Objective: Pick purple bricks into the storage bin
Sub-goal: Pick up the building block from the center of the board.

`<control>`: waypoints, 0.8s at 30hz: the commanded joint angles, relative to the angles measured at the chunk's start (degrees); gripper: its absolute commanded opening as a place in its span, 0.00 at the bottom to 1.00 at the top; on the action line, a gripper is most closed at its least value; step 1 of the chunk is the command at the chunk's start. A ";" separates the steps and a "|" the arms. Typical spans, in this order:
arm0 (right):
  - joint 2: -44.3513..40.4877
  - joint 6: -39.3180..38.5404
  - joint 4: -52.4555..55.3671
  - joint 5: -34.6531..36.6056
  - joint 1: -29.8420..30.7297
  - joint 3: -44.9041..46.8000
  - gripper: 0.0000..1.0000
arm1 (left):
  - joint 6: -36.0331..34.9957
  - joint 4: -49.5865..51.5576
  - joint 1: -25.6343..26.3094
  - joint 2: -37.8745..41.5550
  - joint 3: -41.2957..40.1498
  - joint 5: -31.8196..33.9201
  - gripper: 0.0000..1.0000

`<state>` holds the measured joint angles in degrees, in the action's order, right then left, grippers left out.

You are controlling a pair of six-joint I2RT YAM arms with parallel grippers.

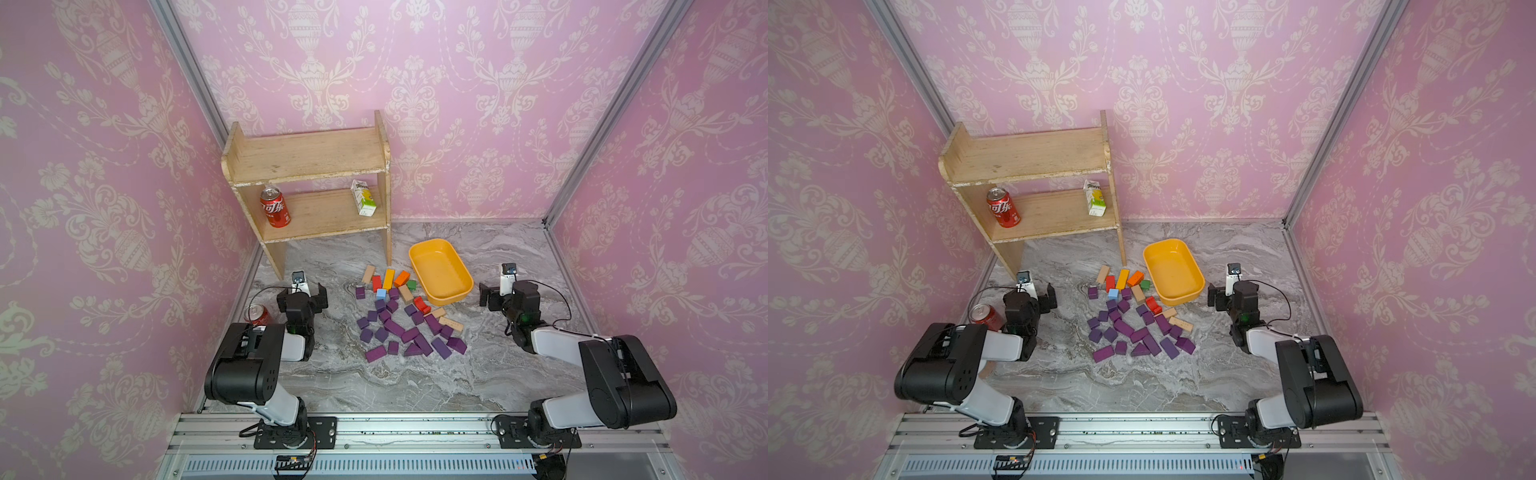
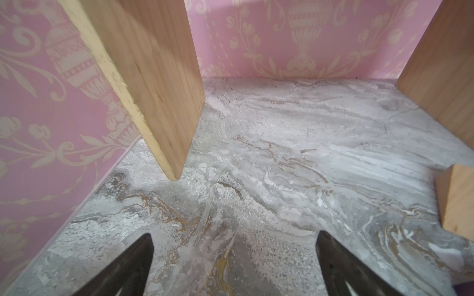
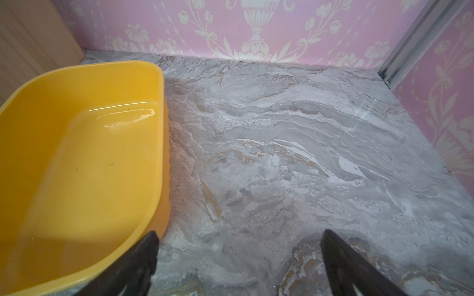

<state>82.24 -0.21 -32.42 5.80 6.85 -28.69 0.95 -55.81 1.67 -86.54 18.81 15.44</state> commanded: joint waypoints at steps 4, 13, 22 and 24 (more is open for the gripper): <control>-3.44 2.21 21.61 0.83 0.71 -8.91 1.00 | -4.25 11.52 6.21 7.25 3.74 11.24 0.99; -14.08 6.43 40.85 -13.22 3.32 -13.39 0.96 | 4.70 40.43 14.04 10.38 19.22 11.30 0.99; -25.00 11.19 42.30 -20.36 11.75 -3.15 0.89 | 13.75 55.12 18.18 9.83 25.51 8.12 0.99; -26.50 11.96 44.26 -20.78 12.74 -2.37 0.87 | 15.32 56.56 19.21 9.94 25.66 9.72 0.99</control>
<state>58.06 9.19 8.10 -12.62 18.63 -32.42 11.88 -5.78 19.55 -76.97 43.38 24.36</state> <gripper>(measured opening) 0.878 0.991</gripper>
